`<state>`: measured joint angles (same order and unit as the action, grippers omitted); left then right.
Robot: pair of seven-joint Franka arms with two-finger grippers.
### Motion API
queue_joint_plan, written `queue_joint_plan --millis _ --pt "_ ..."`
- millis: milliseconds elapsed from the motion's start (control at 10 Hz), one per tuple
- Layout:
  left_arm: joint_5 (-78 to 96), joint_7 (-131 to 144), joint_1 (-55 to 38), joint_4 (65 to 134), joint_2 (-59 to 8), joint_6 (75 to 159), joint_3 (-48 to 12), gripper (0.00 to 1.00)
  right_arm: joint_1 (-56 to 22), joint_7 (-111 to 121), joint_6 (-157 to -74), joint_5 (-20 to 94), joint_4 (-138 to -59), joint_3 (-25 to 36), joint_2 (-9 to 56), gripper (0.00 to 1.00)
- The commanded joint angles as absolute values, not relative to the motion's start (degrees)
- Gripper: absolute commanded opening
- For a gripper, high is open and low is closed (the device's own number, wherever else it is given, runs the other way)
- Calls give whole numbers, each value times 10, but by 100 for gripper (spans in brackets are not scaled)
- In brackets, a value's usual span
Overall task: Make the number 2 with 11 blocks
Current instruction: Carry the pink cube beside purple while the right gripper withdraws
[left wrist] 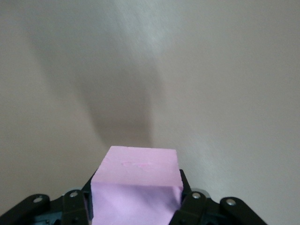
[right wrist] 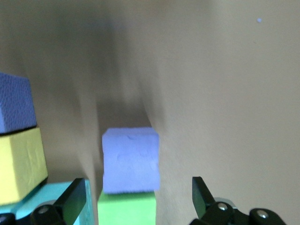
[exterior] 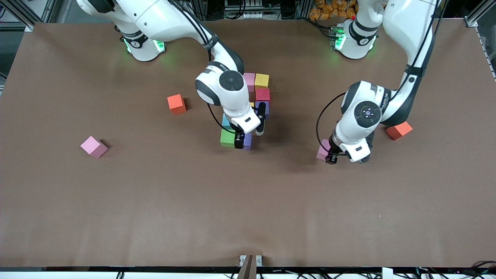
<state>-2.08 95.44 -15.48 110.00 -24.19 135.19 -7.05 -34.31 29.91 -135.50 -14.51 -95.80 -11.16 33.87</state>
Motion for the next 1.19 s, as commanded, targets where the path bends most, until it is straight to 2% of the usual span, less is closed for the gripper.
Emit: queue_joint_plan --millis 0,199,398,597,896,1095 --pt "26 982 -179 1030 -282 1321 -68 0 -289 301 -1291 -132 -1009 -125 239 100" --pt "36 1039 -198 953 -330 1292 -69 0 -227 301 -1262 -83 -1011 -122 184 100" --pt "36 1101 -234 912 -370 1292 -69 0 -163 300 -1231 -80 -1011 -121 118 100" --pt "35 1166 -274 865 -413 1293 -68 0 -95 299 -1234 -52 -1008 -122 78 100" --pt "34 1222 -319 832 -447 1295 -67 0 6 296 -1180 -2 -998 -124 38 100" --pt "34 1243 -342 826 -463 1296 -66 0 30 188 -1102 -1 -986 -119 12 100"
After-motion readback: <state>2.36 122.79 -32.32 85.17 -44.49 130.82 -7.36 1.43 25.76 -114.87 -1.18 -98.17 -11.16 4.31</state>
